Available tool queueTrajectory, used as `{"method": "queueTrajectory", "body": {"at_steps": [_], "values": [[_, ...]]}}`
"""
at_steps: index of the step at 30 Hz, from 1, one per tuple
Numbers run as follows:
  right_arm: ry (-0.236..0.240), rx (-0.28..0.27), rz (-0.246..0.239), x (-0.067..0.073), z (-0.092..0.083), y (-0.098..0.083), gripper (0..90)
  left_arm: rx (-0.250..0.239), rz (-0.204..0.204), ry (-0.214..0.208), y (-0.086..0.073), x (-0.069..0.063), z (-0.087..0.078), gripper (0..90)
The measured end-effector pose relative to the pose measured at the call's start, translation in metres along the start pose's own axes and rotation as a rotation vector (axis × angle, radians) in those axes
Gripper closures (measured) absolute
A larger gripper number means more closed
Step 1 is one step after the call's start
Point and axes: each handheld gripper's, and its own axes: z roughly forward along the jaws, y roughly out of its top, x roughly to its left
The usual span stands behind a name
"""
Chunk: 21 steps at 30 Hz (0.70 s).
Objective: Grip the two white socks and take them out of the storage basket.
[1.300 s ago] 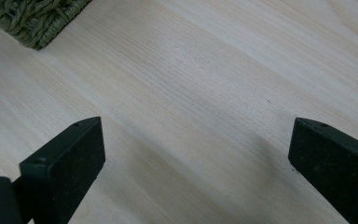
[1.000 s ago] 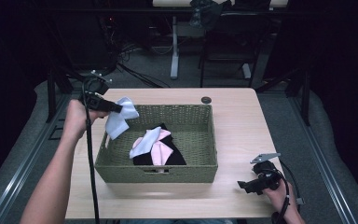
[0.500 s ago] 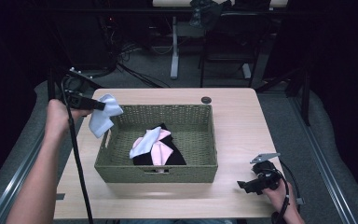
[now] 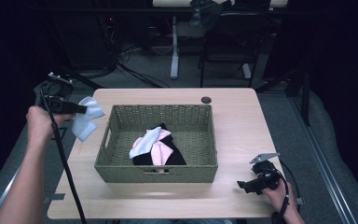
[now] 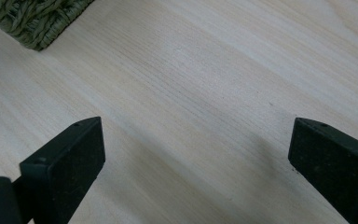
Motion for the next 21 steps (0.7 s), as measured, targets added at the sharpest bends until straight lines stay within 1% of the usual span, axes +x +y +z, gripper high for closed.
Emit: {"method": "queueTrajectory", "body": {"at_steps": [4, 6, 12, 13, 14, 15, 17, 21], "values": [[-0.003, 0.000, 0.000, 0.000, 0.000, 0.000, 3.1, 0.004, -0.031, 0.018, -0.010, 0.010, 0.003, 77.7], [-0.005, 0.000, 0.000, 0.000, 0.000, 0.000, 3.1, 0.009, -0.040, 0.030, -0.015, 0.014, 0.006, 77.8], [-0.002, 0.002, -0.001, 0.000, 0.000, 0.000, 3.1, 0.028, -0.072, 0.041, -0.030, 0.025, 0.021, 77.8], [-0.003, 0.000, 0.001, 0.000, 0.000, 0.000, 3.1, 0.039, -0.078, 0.046, -0.034, 0.027, 0.026, 77.8], [-0.003, 0.000, 0.001, 0.000, 0.000, 0.000, 3.1, 0.039, -0.078, 0.046, -0.034, 0.027, 0.026, 77.7], [-0.001, 0.000, 0.001, 0.000, 0.000, 0.000, 3.1, 0.038, -0.084, 0.050, -0.036, 0.028, 0.029, 77.7], [-0.001, 0.000, 0.000, 0.000, 0.000, 0.000, 3.1, 0.046, -0.092, 0.045, -0.041, 0.030, 0.035, 77.8], [-0.001, 0.001, -0.001, 0.000, 0.000, 0.000, 3.1, 0.065, -0.099, 0.045, -0.050, 0.031, 0.052, 77.7]]}}
